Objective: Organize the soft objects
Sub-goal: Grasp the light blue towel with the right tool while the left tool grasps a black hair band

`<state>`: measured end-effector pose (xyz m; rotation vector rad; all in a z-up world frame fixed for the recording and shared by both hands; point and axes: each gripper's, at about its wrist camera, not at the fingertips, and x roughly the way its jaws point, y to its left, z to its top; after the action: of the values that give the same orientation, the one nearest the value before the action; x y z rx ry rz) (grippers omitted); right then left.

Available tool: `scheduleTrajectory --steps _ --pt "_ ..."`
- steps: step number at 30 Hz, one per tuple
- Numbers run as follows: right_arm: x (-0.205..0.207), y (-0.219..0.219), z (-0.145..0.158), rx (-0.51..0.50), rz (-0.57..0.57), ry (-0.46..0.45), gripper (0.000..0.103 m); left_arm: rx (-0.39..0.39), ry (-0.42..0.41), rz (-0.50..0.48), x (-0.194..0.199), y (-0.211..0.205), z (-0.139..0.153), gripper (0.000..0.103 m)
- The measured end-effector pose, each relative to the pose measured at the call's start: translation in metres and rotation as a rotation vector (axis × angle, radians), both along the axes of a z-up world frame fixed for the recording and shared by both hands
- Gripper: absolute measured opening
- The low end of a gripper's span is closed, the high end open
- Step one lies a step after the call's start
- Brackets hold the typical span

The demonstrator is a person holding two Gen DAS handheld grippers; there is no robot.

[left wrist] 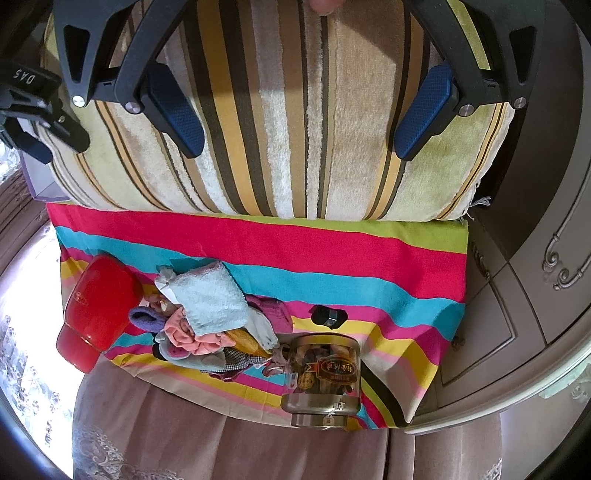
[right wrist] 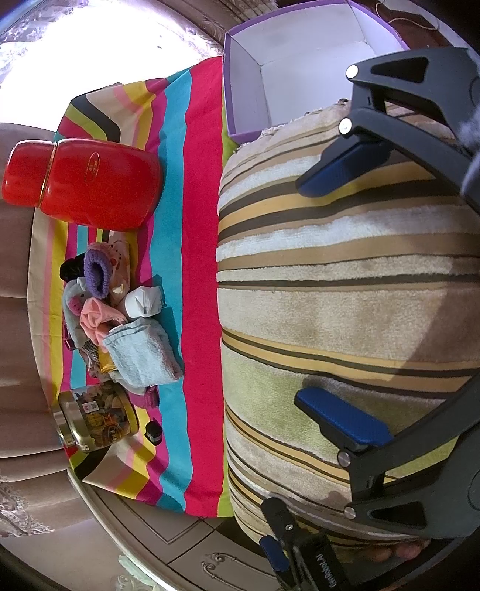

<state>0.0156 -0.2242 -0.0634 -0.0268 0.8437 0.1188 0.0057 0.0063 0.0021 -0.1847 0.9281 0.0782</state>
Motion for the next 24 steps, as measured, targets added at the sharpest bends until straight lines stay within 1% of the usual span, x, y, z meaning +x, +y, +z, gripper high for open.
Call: scheduleTrajectory --steps 4,8,12,14,17,19,21,24 --pt "0.009 -0.002 0.001 0.006 0.001 0.03 0.103 -0.02 -0.001 0.008 0.01 0.004 0.002 0.103" --pt "0.028 -0.002 0.001 0.005 0.01 0.084 0.103 -0.036 0.003 0.037 0.033 0.011 0.002 0.103" --pt "0.047 0.002 0.0 0.024 0.008 0.082 0.103 -0.041 0.016 0.056 0.059 0.02 0.003 0.103" --pt "0.057 0.008 0.001 0.022 0.037 0.087 0.103 -0.041 0.017 0.062 0.072 0.025 0.004 0.103" --pt "0.071 0.022 0.001 -0.013 0.09 0.082 0.103 -0.04 0.015 0.073 0.092 0.034 0.003 0.103" --pt "0.079 0.03 0.001 -0.013 0.125 0.081 0.103 -0.045 0.022 0.08 0.107 0.04 0.002 0.1" --pt "0.09 0.036 0.001 -0.008 0.157 0.084 0.103 -0.044 0.03 0.083 0.123 0.047 0.0 0.096" --pt "0.106 0.042 0.001 0.009 0.178 0.089 0.103 -0.02 0.038 0.084 0.147 0.056 -0.003 0.094"
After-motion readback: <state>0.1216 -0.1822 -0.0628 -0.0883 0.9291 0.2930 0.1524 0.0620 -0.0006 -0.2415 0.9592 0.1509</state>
